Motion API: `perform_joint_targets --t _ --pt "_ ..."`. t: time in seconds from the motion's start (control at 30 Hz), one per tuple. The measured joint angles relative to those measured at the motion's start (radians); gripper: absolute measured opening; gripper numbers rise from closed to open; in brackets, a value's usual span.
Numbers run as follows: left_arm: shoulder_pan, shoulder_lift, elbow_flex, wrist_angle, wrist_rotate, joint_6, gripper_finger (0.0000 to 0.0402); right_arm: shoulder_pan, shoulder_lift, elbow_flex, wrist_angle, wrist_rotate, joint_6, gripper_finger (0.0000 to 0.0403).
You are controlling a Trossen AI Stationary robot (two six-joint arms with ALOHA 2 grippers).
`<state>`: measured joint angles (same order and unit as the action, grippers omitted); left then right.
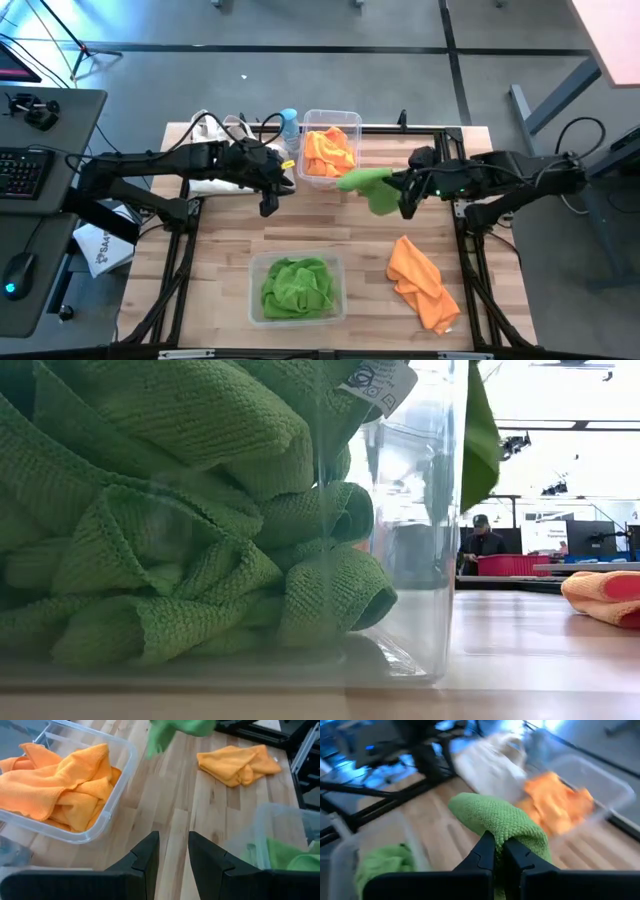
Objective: Sort microfiber towel by color & place in baskets
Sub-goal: Put the green microfiber cloth into the bottom transparent bin
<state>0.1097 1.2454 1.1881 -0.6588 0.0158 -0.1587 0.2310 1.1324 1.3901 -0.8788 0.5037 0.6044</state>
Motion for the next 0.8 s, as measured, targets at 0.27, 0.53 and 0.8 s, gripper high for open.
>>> perform_joint_targets --t 0.27,0.53,0.8 --pt "0.000 -0.012 0.000 0.000 -0.002 -0.007 0.0092 0.087 0.171 0.208 0.078 -0.082 -0.249 0.0001" --pt "0.000 -0.013 0.000 -0.022 0.008 -0.143 0.0092 0.176 0.394 0.513 0.071 -0.114 -0.352 0.0000" --pt "-0.002 -0.041 0.000 -0.122 0.025 -0.043 0.0092 0.261 0.625 0.785 0.068 -0.022 -0.335 0.0000"
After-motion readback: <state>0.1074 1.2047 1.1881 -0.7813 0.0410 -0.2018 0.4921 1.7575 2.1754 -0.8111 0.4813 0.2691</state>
